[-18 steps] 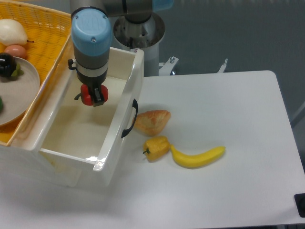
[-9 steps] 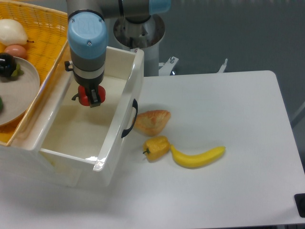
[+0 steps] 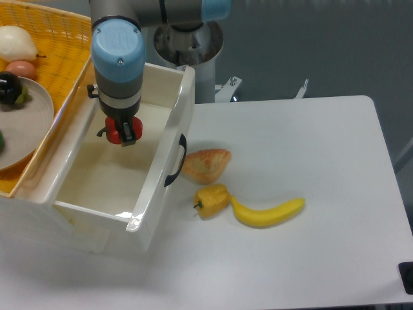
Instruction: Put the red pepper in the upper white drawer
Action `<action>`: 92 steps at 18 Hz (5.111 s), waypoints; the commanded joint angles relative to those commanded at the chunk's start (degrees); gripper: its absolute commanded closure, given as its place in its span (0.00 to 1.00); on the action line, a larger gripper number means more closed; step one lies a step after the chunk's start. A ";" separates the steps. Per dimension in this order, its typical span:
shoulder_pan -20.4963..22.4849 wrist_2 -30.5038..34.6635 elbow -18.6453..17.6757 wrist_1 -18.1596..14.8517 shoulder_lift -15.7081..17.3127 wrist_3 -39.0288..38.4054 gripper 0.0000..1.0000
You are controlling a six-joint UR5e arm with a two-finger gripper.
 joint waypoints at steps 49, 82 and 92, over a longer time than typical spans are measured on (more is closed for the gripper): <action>-0.62 0.00 -0.53 0.00 -0.62 0.00 0.33; -0.62 0.00 -1.23 0.09 -0.79 0.00 0.32; -0.62 0.00 -1.23 0.09 -0.79 0.09 0.30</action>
